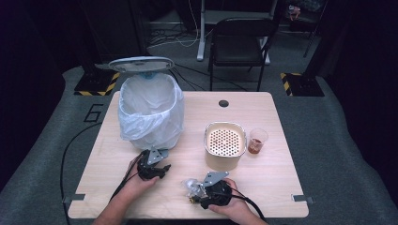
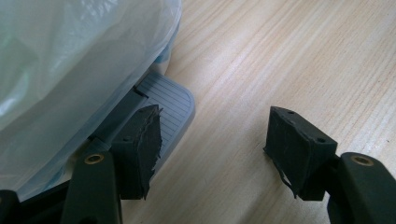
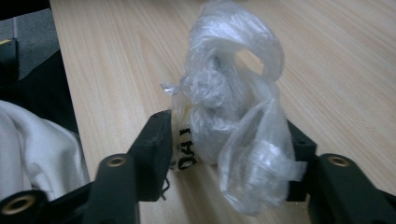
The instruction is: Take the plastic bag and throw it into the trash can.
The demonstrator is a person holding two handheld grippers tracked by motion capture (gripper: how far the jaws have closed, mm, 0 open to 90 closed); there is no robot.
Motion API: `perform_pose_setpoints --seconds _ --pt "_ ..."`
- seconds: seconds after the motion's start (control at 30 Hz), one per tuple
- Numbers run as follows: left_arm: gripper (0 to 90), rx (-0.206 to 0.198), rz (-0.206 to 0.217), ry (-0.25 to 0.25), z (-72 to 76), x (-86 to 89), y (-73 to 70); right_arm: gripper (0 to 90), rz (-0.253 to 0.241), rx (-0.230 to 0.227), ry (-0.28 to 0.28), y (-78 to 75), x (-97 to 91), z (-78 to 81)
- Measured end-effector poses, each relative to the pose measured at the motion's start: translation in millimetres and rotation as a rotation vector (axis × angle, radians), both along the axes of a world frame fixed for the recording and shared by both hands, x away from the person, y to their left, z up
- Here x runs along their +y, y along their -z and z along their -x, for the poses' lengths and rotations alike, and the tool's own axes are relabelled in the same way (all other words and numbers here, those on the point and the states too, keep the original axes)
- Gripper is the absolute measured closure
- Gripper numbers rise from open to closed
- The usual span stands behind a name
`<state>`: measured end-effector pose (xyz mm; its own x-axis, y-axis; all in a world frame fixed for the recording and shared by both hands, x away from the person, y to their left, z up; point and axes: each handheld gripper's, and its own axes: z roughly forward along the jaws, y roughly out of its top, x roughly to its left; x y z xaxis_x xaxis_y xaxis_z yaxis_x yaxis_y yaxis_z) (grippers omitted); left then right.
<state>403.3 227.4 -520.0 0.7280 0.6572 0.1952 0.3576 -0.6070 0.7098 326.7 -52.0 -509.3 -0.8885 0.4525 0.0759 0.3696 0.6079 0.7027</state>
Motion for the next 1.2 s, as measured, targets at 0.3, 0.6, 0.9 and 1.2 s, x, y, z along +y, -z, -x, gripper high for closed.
perform_pose_setpoints --seconds 0.3,0.6,0.9,1.2 --pt "35.8 0.002 -0.002 0.004 -0.1 0.5 -0.3 68.8 -0.015 0.034 -0.021 1.8 -0.4 -4.4" --pt "35.8 -0.002 -0.001 -0.001 0.1 0.0 0.1 79.5 -0.040 0.032 -0.002 -1.5 -2.0 -5.1" --pt "35.8 -0.001 -0.001 -0.002 0.1 -0.2 0.0 80.1 -0.060 0.013 0.000 -12.7 -8.0 -3.8" --pt "35.8 -0.015 -0.024 0.010 -0.7 1.0 -1.1 80.1 -0.088 0.005 -0.015 -42.7 -7.5 -5.9"
